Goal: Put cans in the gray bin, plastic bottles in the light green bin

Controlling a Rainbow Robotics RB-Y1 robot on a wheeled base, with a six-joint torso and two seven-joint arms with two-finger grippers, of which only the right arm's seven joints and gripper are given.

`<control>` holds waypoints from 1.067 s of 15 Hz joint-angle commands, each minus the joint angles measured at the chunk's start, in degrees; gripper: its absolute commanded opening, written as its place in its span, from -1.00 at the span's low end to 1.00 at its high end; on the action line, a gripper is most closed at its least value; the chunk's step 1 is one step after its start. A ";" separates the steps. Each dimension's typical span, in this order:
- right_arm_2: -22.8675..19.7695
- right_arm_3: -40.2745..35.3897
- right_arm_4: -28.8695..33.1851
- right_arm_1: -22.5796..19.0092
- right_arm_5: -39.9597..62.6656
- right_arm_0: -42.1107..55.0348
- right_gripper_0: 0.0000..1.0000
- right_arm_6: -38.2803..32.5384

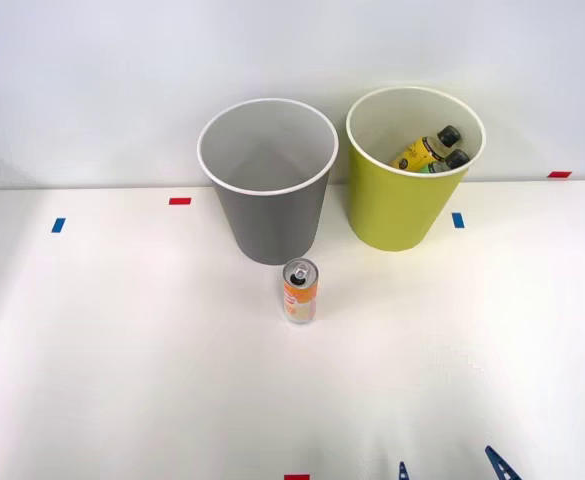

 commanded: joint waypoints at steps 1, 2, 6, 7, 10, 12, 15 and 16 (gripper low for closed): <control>-0.01 0.00 0.01 -0.01 0.00 0.00 1.00 0.00; -0.01 0.00 0.01 -0.01 0.00 0.00 1.00 0.00; -0.01 0.00 0.01 -0.01 0.00 0.00 1.00 0.00; -0.01 0.00 0.01 -0.01 0.00 0.00 1.00 0.00; -0.01 0.00 0.01 -0.01 0.00 0.00 1.00 0.00; -0.01 0.00 0.01 -0.01 0.00 0.00 1.00 0.00; -0.01 0.00 0.01 -0.01 0.00 0.00 1.00 0.00; -0.01 0.00 0.01 -0.01 0.00 0.00 1.00 0.00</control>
